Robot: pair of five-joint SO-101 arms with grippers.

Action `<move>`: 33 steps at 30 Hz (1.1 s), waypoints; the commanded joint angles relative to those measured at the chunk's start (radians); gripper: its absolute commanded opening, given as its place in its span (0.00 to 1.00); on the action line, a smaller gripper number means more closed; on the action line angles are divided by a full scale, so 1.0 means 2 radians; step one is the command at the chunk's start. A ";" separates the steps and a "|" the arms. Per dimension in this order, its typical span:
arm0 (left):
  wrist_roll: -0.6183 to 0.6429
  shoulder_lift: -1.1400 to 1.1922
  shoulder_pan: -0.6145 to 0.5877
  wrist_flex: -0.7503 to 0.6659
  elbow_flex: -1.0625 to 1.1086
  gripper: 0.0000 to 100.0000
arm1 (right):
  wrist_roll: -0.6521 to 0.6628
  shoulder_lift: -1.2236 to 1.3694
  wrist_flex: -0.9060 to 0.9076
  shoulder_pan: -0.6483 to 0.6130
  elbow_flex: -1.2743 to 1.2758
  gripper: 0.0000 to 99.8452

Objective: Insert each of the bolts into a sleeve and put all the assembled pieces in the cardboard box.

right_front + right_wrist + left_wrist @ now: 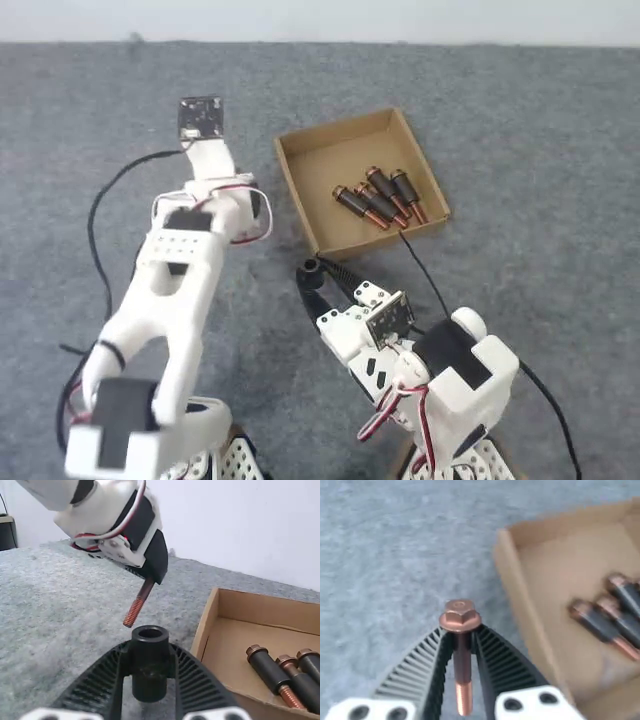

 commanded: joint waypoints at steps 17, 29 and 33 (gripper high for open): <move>-0.006 -0.216 0.025 -0.012 0.062 0.01 | 0.010 0.005 -0.009 -0.004 -0.005 0.01; -0.005 -0.329 0.069 -0.200 0.235 0.01 | 0.010 0.006 -0.009 -0.004 -0.005 0.01; -0.005 -0.363 0.073 -0.203 0.256 0.01 | 0.010 0.006 -0.008 -0.004 -0.005 0.01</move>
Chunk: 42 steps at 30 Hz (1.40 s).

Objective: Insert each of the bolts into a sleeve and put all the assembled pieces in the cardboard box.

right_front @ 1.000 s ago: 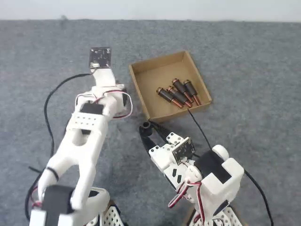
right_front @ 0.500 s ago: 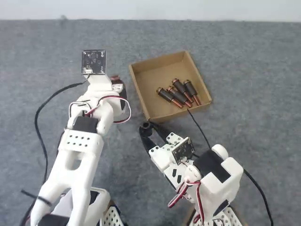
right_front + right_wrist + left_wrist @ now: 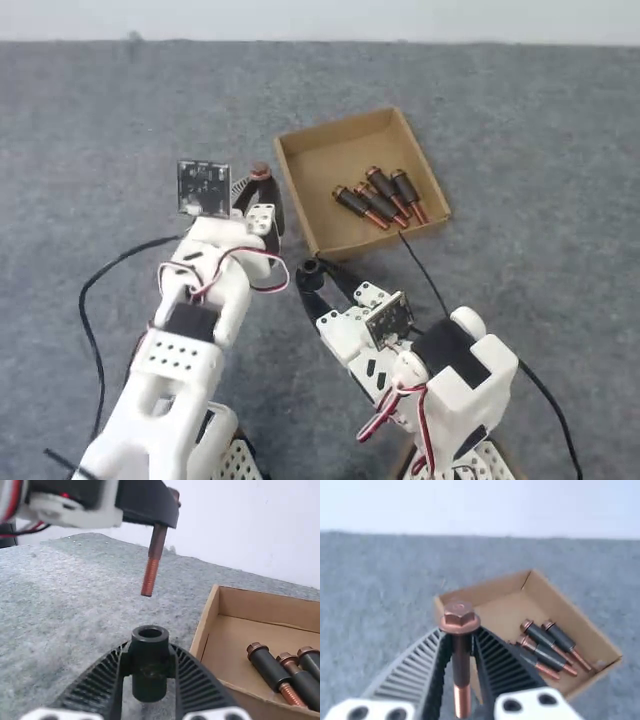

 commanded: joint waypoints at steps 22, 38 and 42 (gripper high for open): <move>0.094 -0.129 0.038 0.005 0.063 0.01 | 0.006 0.001 -0.008 -0.010 -0.003 0.01; 0.093 -0.130 0.051 0.002 0.069 0.01 | 0.007 0.001 0.032 -0.025 -0.021 0.01; 0.092 -0.130 0.044 -0.002 0.077 0.01 | 0.007 -0.001 0.062 -0.022 -0.028 0.01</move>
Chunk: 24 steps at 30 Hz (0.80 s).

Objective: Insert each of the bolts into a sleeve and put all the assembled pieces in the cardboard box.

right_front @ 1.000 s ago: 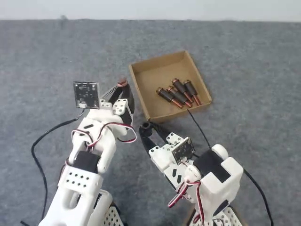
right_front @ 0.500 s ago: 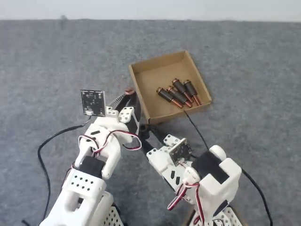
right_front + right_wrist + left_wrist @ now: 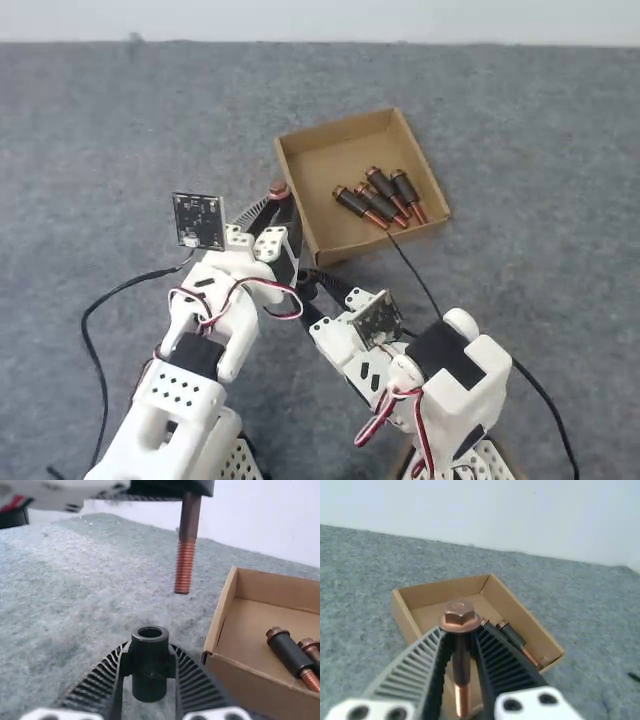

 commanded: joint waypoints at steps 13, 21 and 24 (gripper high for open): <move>0.004 -0.019 -0.005 -0.005 0.005 0.01 | 0.009 -0.002 0.056 0.010 -0.069 0.01; 0.004 -0.019 -0.005 -0.005 0.007 0.01 | 0.009 -0.002 0.061 0.030 -0.088 0.01; 0.004 -0.019 -0.008 -0.005 0.007 0.01 | 0.008 -0.001 0.070 0.042 -0.101 0.01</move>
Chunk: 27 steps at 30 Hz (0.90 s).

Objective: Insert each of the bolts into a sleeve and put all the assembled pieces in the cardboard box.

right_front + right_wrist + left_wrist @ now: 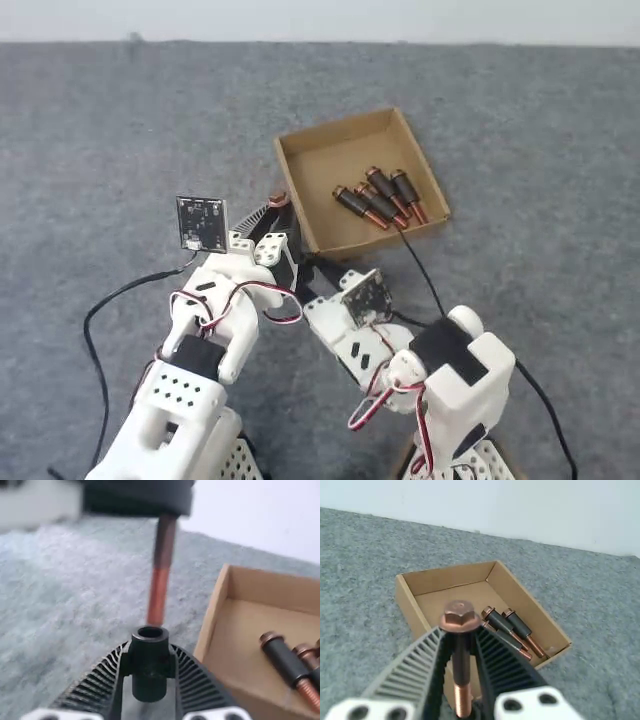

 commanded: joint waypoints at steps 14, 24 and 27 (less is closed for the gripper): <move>-0.018 -0.015 -0.004 -0.023 0.000 0.01 | 0.009 -0.008 0.020 0.013 -0.020 0.01; -0.026 -0.018 0.015 -0.087 0.043 0.01 | 0.007 -0.006 -0.018 0.000 -0.002 0.01; -0.026 -0.018 0.015 -0.087 0.043 0.01 | 0.007 -0.006 -0.018 0.000 -0.002 0.01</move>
